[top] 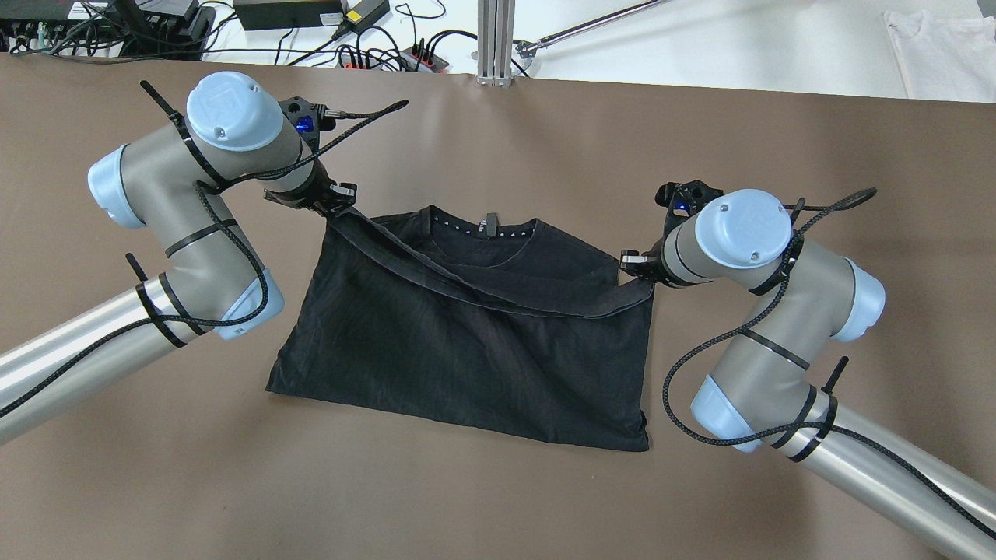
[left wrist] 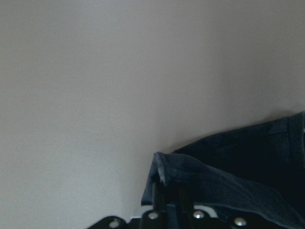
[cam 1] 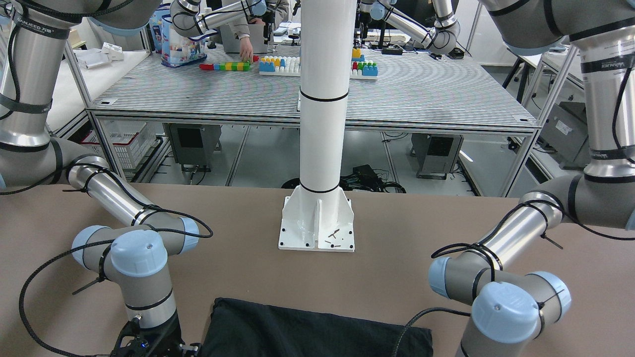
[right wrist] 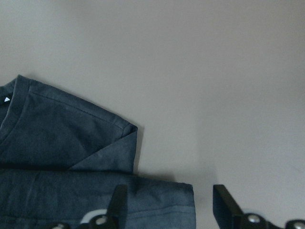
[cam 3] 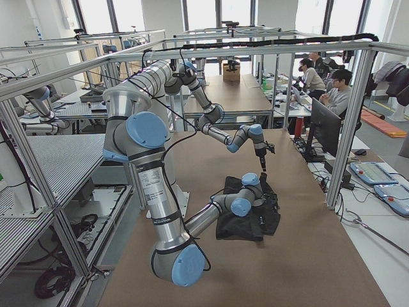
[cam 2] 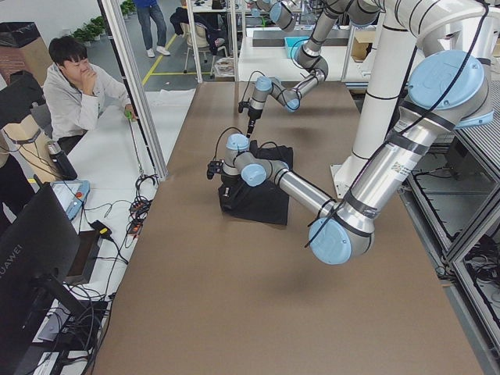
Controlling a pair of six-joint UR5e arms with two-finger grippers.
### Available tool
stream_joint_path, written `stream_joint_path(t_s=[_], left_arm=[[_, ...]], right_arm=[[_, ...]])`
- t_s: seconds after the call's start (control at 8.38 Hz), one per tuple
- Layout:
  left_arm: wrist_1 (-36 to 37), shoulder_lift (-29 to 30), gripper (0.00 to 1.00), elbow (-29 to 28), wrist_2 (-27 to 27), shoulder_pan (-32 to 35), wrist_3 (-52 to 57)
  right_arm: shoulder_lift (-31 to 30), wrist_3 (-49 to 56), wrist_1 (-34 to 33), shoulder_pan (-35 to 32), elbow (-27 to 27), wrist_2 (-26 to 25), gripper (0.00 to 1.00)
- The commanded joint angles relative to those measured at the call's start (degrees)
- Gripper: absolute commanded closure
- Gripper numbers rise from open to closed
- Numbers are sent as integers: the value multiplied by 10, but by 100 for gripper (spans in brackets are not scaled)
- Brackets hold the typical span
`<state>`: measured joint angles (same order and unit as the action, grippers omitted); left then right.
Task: Fold clothes
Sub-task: 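Lower the hem onto the shirt near the collar and open both grippers, then withdraw both grippers outward away from the folded shirt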
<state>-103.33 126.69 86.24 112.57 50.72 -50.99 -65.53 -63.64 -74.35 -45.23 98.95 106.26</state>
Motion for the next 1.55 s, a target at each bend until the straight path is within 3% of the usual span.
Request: stream_joint_path(t_s=[0.0,0.12,0.36,0.48,1.07,1.19,1.43], left_arm=[[-6,-77,0,80,42,10,33],[-38,-122,0,106,43,-2,34],[-188,-225,0,105,35,-54,33],[-212,-249,0,111,34,-62,28],[-231,-257,1,115,34,-137,0],[-231,-258,7,115,27,-141,-1],[-231,-258,32,115,21,-154,-2]], right_arm=[[-30,39,1,-3,48,16,6],[-31,38,3,1,49,12,6],[-34,38,4,8,48,7,6],[-35,36,6,11,48,-3,6],[-33,33,6,27,45,-24,6],[-33,33,6,30,44,-29,6],[-33,32,6,31,42,-30,6]])
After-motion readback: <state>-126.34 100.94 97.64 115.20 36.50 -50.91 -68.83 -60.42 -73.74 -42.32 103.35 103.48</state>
